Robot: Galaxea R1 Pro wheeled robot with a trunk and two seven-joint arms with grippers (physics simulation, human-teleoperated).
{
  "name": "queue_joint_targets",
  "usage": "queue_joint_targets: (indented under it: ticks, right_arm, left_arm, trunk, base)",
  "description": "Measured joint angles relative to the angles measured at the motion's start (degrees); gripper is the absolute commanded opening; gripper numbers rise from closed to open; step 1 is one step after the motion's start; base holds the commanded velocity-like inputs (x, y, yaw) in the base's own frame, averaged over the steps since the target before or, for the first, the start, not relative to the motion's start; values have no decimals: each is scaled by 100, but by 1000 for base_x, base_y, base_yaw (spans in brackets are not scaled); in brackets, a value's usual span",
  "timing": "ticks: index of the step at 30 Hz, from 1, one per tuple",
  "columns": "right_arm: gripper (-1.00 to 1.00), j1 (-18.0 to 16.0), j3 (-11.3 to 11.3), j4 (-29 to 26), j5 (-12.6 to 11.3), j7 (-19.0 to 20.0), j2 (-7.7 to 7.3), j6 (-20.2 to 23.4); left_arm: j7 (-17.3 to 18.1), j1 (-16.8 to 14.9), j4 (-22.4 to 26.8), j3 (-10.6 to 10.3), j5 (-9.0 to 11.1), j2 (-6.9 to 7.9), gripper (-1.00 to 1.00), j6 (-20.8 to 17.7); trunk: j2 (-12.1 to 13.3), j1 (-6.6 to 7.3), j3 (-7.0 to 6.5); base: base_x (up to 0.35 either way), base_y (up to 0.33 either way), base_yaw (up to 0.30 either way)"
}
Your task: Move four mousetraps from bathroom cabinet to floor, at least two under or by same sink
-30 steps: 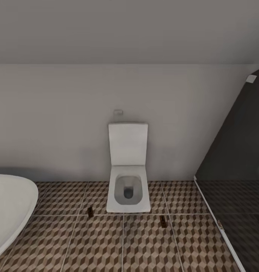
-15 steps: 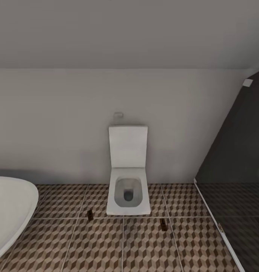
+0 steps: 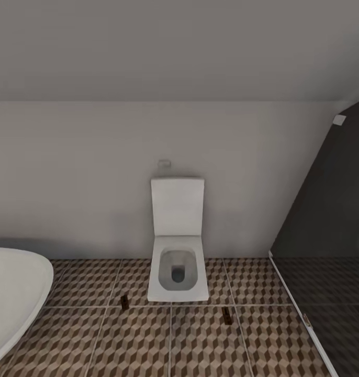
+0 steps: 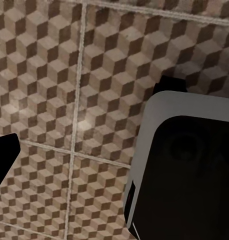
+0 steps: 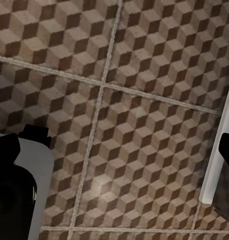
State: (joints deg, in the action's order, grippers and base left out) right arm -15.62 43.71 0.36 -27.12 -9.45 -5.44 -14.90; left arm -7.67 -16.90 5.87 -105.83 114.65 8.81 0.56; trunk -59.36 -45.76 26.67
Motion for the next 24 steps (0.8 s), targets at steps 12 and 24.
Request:
queue_joint_targets:
  ticks: [12, 24]
  right_arm:
    - [100, 25, -7, -16, -3, 7, -12, 29]
    - [100, 26, -7, -16, -7, 7, 0, 38]
  left_arm:
    - [1, 0, 8, -1, 1, 0, 100, 0]
    - [0, 0, 3, -1, 1, 0, 100, 0]
  trunk:
    - [0, 0, -28]
    - [0, 0, -29]
  base:
    - [0, 0, -1]
    - [0, 0, 0]
